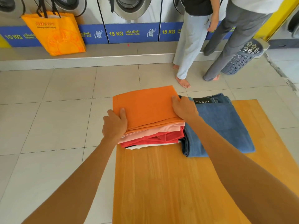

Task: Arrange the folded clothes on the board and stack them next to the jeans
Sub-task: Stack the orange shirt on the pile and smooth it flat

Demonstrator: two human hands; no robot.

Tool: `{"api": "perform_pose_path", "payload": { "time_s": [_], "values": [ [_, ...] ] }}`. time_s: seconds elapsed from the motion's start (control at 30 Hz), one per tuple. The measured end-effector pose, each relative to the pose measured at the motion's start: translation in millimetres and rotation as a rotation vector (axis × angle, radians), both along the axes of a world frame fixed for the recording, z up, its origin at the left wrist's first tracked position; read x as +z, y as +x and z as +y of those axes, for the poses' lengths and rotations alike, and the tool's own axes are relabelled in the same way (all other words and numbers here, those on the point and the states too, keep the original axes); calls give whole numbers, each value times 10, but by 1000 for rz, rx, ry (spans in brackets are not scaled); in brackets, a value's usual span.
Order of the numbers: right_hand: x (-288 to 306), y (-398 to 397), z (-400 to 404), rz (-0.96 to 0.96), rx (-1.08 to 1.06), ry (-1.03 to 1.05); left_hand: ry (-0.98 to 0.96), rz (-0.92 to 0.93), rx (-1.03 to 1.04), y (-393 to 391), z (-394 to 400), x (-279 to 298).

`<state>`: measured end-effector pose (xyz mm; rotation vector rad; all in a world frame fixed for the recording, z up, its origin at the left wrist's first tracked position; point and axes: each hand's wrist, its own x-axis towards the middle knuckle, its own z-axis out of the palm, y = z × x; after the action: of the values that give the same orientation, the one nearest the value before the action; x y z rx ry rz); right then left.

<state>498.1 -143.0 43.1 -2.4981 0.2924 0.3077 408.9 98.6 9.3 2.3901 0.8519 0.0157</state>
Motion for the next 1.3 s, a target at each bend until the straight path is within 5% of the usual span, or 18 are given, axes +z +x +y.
{"api": "perform_pose_path", "payload": {
  "time_s": [0.43, 0.63, 0.77, 0.83, 0.93, 1.07, 1.13, 1.3],
  "values": [
    [-301, -382, -47, -160, -61, -56, 53, 61, -101, 128, 225, -112],
    [-207, -399, -63, -163, -45, -138, 201, -135, -46, 107, 72, -1],
    [-57, -362, 93, -360, 50, -348, 208, -307, -26, 252, 82, 174],
    [-7, -348, 275, -421, 217, -382, 210, -241, -77, 361, 95, 215],
    [-31, -326, 528, -256, 459, -327, 165, -44, -87, 507, 136, 259],
    [-198, -323, 586, -225, 476, -339, 59, 64, -51, 677, 257, 335],
    [-225, -308, 575, -235, 463, -346, -92, -5, 21, 711, 293, 341],
    [-243, -299, 569, -235, 462, -355, -63, -243, 71, 709, 322, 226]
  ]
}}
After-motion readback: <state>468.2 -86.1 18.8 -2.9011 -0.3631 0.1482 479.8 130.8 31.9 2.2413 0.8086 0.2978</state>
